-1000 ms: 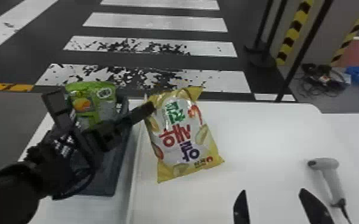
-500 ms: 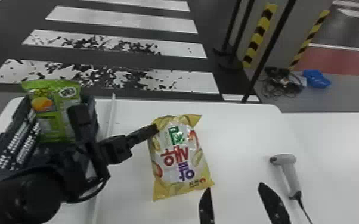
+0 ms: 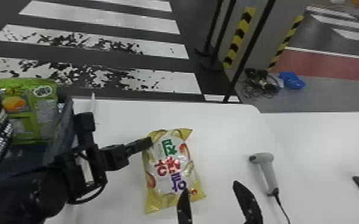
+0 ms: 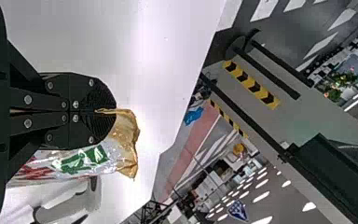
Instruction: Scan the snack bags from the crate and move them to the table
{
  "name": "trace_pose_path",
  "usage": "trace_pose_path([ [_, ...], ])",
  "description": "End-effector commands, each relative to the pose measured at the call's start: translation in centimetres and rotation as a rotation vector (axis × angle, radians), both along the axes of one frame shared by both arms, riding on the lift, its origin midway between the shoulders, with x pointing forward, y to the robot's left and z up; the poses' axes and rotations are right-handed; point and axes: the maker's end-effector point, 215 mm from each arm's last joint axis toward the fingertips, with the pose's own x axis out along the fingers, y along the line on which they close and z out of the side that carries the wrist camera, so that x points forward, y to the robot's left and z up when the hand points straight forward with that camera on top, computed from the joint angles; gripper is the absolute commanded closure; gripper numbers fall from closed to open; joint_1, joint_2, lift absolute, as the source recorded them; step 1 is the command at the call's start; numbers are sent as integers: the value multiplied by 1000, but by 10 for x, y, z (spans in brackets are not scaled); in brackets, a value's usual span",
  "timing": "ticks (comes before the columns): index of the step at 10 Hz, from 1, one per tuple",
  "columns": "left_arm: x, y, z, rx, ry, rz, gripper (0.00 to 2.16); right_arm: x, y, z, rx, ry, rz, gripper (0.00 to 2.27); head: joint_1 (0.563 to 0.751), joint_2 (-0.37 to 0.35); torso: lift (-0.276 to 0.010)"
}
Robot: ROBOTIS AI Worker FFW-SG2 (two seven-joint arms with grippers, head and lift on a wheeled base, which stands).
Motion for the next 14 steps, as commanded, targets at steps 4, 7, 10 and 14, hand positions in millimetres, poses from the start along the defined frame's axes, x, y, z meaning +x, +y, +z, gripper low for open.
trace_pose_path([
  [4, 22, -9, -15, 54, -11, -8, 1956, 1, -1, -1, -2, 1, 0, 107, 695, -271, -95],
  [7, 21, -23, -19, 108, -33, -31, -2, 3, 0, -1, 0, -1, 1, 107, 695, -277, -95],
  [10, 23, -28, 1, 227, -143, -25, 29, 5, 1, -4, 8, 5, 6, 107, 695, -287, -95],
  [14, 30, -11, 68, 310, -332, 67, 29, 8, 2, -9, 18, 2, 15, 107, 695, -280, -95],
])
